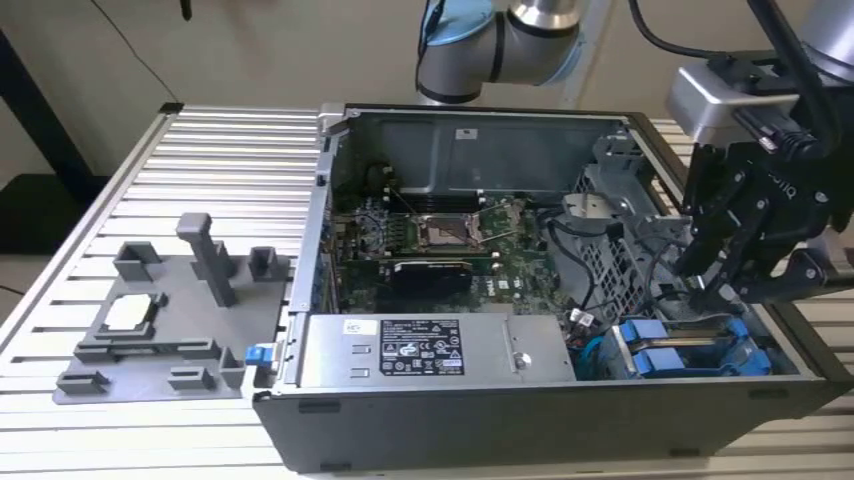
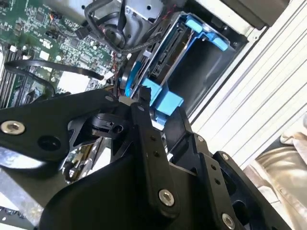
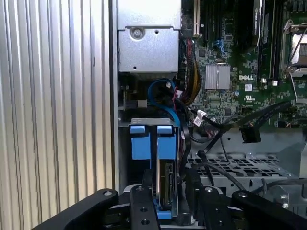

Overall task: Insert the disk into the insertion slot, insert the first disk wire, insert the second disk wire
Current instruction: 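Insert the disk into the insertion slot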

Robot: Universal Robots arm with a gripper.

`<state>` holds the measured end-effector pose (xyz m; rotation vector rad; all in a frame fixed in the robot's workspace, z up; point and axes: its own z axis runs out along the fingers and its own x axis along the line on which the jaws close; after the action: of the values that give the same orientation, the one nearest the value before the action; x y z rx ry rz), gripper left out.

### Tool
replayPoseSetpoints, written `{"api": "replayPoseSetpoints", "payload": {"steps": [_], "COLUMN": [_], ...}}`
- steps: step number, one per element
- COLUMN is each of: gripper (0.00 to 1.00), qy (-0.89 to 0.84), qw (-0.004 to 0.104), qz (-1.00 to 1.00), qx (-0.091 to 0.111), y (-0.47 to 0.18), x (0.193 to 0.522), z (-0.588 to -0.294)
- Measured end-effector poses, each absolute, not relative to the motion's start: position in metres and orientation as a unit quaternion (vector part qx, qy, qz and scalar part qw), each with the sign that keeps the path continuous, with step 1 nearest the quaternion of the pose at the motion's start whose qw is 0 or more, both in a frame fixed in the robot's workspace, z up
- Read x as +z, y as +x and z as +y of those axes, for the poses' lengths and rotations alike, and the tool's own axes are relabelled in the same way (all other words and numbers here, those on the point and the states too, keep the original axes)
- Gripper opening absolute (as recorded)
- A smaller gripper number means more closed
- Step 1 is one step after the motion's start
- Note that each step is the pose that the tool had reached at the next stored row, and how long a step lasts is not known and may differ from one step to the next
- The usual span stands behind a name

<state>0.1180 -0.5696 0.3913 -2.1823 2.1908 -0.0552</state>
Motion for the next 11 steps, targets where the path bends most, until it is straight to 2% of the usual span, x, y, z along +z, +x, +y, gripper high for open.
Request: {"api": "replayPoseSetpoints", "payload": {"steps": [2, 11], "gripper": [0.41, 0.41], "qy": [-0.705, -0.706], "qw": [0.03, 0.029], "qz": [0.708, 0.708], "qx": [-0.023, -0.022], "y": [0.12, 0.16], "x": [0.391, 0.391], "z": [-0.57, -0.569]}}
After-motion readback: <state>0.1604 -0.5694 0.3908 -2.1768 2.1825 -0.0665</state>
